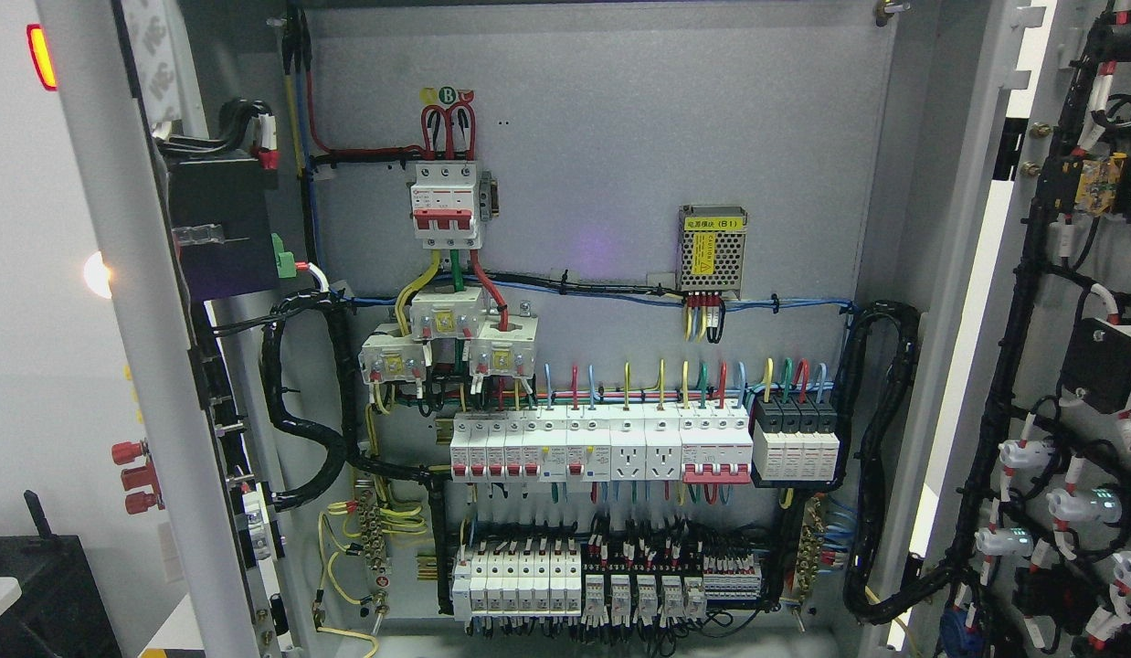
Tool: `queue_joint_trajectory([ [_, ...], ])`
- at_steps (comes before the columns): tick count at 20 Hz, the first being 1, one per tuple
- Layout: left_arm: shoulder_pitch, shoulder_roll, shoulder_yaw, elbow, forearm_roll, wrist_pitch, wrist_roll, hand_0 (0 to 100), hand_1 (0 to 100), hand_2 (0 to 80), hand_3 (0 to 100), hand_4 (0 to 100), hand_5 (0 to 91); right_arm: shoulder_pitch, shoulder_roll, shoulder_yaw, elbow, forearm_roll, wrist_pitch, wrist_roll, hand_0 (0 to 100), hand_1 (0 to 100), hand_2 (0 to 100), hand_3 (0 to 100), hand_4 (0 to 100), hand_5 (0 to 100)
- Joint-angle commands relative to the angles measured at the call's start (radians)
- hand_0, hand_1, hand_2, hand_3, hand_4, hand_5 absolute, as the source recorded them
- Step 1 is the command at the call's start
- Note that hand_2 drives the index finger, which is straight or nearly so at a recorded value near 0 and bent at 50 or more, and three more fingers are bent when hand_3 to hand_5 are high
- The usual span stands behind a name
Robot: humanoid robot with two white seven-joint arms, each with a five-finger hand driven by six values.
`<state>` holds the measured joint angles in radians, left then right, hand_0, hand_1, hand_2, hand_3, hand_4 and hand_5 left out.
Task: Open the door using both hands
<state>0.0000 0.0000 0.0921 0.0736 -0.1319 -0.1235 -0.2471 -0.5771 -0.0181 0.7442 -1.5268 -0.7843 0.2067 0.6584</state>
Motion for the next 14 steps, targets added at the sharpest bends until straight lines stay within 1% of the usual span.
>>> queue_joint_trajectory([
  [1, 0.008, 0.008, 0.000, 0.000, 0.000, 0.001, 0.000, 0, 0, 0.0, 0, 4, 0.0, 0.000, 0.013, 0.018, -0.001, 0.020, 0.000, 0.000, 0, 0, 0, 0, 0, 0],
  [4, 0.008, 0.008, 0.000, 0.000, 0.000, 0.001, 0.000, 0, 0, 0.0, 0, 4, 0.0, 0.000, 0.015, 0.020, -0.001, 0.023, 0.000, 0.000, 0, 0, 0, 0, 0, 0],
  [7, 0.008, 0.008, 0.000, 0.000, 0.000, 0.001, 0.000, 0, 0, 0.0, 0, 4, 0.0, 0.000, 0.015, 0.026, -0.001, 0.062, 0.000, 0.000, 0, 0, 0, 0, 0, 0],
  [11, 0.008, 0.008, 0.000, 0.000, 0.000, 0.001, 0.000, 0, 0, 0.0, 0, 4, 0.0, -0.003, 0.024, 0.041, 0.001, 0.068, 0.000, 0.000, 0, 0, 0, 0, 0, 0],
  [14, 0.008, 0.008, 0.000, 0.000, 0.000, 0.001, 0.000, 0, 0, 0.0, 0, 4, 0.0, -0.007, 0.038, 0.046, 0.007, 0.086, 0.000, -0.003, 0, 0, 0, 0, 0, 0],
])
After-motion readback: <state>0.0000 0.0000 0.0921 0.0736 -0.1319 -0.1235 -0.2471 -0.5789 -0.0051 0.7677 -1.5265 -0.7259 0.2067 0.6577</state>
